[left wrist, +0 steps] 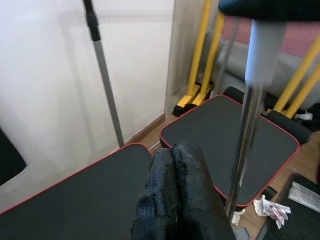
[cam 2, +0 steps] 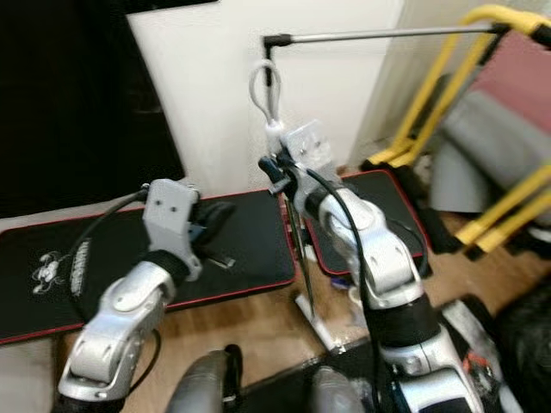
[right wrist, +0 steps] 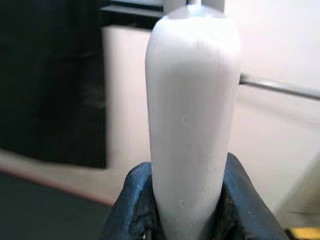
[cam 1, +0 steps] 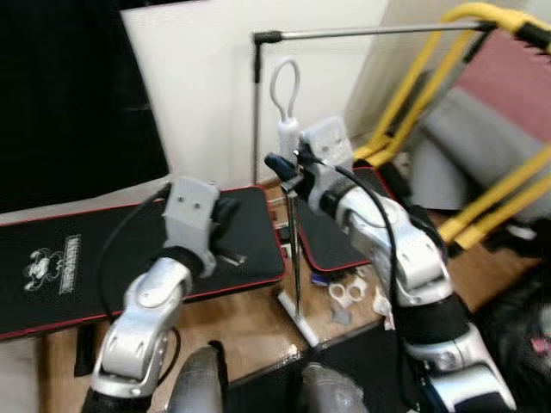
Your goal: Sweep floor
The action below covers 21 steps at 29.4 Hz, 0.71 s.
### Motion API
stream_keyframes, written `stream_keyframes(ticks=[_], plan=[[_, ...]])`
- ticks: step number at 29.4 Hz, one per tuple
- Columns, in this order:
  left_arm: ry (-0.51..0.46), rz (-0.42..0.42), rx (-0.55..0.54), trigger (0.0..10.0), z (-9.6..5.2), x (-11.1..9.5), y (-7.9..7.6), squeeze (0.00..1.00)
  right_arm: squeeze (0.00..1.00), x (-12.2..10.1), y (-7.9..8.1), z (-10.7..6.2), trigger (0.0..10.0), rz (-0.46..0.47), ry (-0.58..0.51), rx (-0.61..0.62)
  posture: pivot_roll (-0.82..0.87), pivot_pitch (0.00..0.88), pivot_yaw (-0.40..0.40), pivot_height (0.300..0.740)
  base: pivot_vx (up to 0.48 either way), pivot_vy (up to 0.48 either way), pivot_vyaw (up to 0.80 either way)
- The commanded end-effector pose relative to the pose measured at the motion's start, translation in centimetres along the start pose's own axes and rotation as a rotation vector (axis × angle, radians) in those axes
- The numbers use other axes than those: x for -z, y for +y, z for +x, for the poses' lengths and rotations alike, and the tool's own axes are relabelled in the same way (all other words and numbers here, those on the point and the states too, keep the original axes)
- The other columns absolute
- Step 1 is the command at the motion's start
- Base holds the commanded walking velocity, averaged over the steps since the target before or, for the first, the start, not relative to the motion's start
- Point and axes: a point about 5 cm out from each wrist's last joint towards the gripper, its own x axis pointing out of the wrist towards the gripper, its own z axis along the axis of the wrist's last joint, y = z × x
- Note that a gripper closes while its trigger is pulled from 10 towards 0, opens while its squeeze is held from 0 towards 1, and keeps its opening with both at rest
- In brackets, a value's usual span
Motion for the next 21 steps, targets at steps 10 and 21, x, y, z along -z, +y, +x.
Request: stream_keyframes(ticks=[10,21], plan=[[0.023,-0.035,0.020,10.0,-0.6,0.0,-0.4,0.00,0.00,-1.5,-1.4,1.0,10.0,0.065,-0.099,0.127,-0.07,0.238,-0.127,0.740,0.000,0.000,0.00],[0.019,-0.068,0.019,10.0,-1.7,-0.7,-0.7,0.00,0.00,-1.0,-1.8,3.4,10.0,0.021,-0.124,0.209,-0.05,0.299,-0.136,0.740,0.000,0.000,0.00]])
